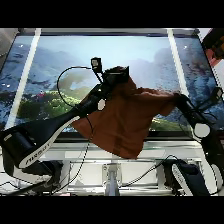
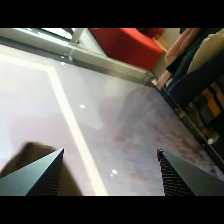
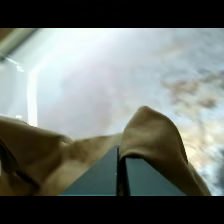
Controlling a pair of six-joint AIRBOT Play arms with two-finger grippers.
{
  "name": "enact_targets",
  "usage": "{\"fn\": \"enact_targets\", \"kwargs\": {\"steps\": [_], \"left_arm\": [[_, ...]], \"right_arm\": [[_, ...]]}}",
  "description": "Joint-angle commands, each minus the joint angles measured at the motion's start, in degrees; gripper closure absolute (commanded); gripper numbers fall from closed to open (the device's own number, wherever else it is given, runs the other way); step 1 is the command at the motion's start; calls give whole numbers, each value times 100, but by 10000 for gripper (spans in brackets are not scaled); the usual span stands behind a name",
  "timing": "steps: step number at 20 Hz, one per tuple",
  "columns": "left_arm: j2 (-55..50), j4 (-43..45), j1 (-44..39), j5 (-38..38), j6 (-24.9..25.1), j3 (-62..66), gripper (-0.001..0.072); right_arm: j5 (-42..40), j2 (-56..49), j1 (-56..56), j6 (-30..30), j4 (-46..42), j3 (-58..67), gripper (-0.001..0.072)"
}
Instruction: Fold the clothes and pants, and hang the long-sleeved shirts on hangers.
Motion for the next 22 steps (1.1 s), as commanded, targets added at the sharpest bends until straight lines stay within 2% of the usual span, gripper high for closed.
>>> {"fn": "enact_targets", "kwargs": {"steps": [1,2,3,5,6,8,10,12,14,15,16,17,20,21,22], "left_arm": [[-4,-42,7,28,-24,0,37],[0,-42,7,26,-24,0,37],[9,-42,7,26,-24,0,37],[79,-39,-9,22,-26,0,40],[149,-37,-20,20,-26,0,41],[367,-37,-33,-138,-24,0,42],[640,11,-7,-459,9,0,42],[911,232,33,-909,87,0,42],[1132,396,107,-1543,87,0,43],[1217,393,138,-1943,85,0,67],[1307,382,188,-2516,68,0,86],[1412,369,251,-3235,63,0,87],[1674,372,450,-5066,66,0,87],[1731,372,525,-5480,63,0,89],[1777,372,603,-5812,66,0,103]], "right_arm": [[2229,-46,-1346,-4,-415,-4,699],[2809,-46,-1572,-7,-479,-4,699],[3357,-46,-1720,-46,-516,-4,642],[3930,-46,-1786,-675,-557,-2,329],[3963,-46,-1788,-916,-555,13,305],[3786,-46,-1788,-1069,-555,133,305],[3233,-48,-1786,-1121,-555,372,306],[2791,-203,-1786,-1438,-566,785,309],[2802,-837,-1786,-1757,-566,1478,309],[2881,-1294,-1786,-1814,-564,1858,309],[3084,-1810,-1786,-1834,-520,2284,308],[3488,-2437,-1768,-2144,-350,2815,307],[5560,-4358,-1731,-3364,581,4505,295],[6098,-4868,-1670,-3615,804,4935,245],[6349,-5281,-1576,-3773,935,5257,228]]}}
